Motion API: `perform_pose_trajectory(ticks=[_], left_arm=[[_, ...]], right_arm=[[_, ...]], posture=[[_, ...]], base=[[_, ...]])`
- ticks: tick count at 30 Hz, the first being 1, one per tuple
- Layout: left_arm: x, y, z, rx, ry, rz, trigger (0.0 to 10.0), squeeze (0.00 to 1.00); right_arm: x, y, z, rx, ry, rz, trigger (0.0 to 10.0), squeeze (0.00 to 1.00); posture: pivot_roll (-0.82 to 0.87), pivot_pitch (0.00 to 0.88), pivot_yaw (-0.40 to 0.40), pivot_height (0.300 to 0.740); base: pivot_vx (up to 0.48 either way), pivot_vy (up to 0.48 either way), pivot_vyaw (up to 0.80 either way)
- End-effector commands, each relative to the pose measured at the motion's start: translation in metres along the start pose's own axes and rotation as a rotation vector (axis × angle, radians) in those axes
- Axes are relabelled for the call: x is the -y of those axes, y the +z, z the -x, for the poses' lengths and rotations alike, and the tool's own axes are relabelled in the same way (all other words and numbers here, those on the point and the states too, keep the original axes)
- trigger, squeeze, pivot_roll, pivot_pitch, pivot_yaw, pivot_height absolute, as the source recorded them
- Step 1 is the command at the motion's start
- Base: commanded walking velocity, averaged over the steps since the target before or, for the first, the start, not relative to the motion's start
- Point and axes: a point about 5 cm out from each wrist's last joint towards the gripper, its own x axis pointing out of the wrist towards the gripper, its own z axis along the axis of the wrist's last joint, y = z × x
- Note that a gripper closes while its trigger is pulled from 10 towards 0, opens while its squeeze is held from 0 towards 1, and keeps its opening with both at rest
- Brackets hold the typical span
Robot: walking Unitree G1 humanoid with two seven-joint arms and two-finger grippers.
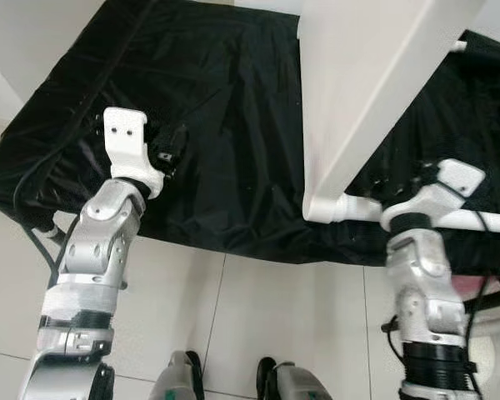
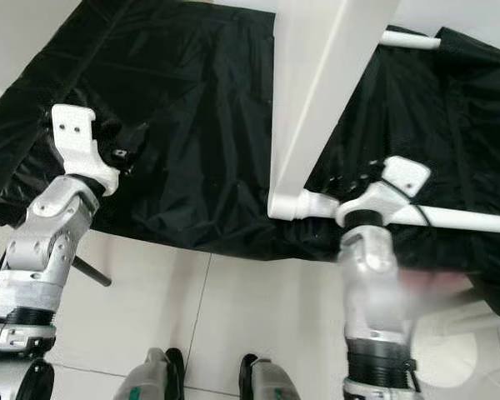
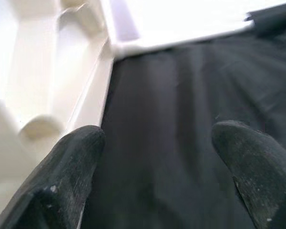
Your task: Building children table
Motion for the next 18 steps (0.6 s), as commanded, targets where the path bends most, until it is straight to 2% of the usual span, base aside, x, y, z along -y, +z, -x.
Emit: perform_pose_trajectory(ticks=[1,8,11,18], left_arm=[[-0.003,-0.002,0.005,0.006,0.102,-0.021,10.0,0.00],[0.004,-0.013,0.008,-0.025,0.114,0.031,10.0,0.00],[0.015,-0.026,0.010,-0.078,0.097,0.064,10.0,0.00],[0.018,-0.034,0.010,-0.093,0.089,0.053,10.0,0.00]], right_arm=[[-0.005,-0.008,0.000,-0.011,0.038,0.000,10.0,0.00],[-0.021,-0.022,0.000,-0.031,0.146,0.031,10.0,0.00],[-0.030,-0.035,0.001,-0.047,0.173,0.060,10.0,0.00],[-0.032,-0.045,0.003,-0.068,0.166,0.036,10.0,0.00]], posture=[[-0.02,0.146,-0.041,0.740],[0.00,0.117,-0.017,0.740],[0.01,0.100,-0.021,0.740],[0.02,0.083,-0.029,0.740]], base=[[0.000,0.000,0.00],[0.000,0.000,0.00],[0.000,0.000,0.00],[0.000,0.000,0.00]])
